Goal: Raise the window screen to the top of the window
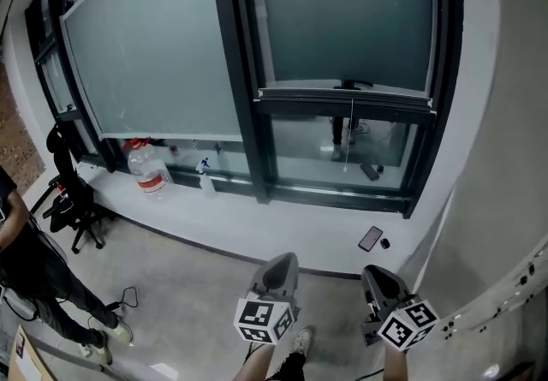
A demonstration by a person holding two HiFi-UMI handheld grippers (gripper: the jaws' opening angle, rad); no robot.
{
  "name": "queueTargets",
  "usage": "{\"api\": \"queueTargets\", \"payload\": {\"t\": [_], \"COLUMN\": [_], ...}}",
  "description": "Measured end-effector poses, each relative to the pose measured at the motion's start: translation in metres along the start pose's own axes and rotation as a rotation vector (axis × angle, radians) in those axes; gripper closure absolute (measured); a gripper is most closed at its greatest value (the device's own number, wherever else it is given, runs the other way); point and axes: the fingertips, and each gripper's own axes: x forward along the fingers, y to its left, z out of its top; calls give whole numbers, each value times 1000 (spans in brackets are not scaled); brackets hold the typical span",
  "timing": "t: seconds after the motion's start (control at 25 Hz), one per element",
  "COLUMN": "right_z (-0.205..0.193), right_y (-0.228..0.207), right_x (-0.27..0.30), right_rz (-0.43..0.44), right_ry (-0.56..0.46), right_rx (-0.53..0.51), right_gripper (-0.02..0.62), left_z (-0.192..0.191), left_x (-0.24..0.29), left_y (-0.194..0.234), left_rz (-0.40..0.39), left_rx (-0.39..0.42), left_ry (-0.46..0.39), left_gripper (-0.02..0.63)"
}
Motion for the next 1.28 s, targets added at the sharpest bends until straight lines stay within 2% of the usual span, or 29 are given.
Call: {"api": "queueTargets", "payload": {"t": [0.16, 0.32, 0.52, 0.84, 1.0, 1.12, 1.28], "right_z": [12, 38, 58, 71, 84, 96, 106], "right_y": [-33, -68, -105, -143, -167, -198, -250], "right_x": [55, 108, 153, 204, 230, 248, 279], "right_rz": [-53, -124, -205, -245, -261, -261, -251], "right_ry": [-17, -46, -72, -26, -58, -86, -60], "right_rx": [-12, -28, -83, -201, -254, -272, -253], "right_gripper": [589, 591, 591, 591, 591, 591, 591], "left_z": [5, 26, 37, 42, 37, 36, 37], "left_x": [57, 115, 175, 235, 270, 306, 368], "left_y": [33, 68, 101, 122, 132, 134, 137], "left_rz": [-30, -69, -101, -108, -92, -86, -83], "left_rx": [10, 21, 39, -4, -7, 16, 40], "left_ry": [-12, -32, -39, -56, -45, -47, -53], "left_gripper": [604, 604, 604, 604, 604, 604, 604]}}
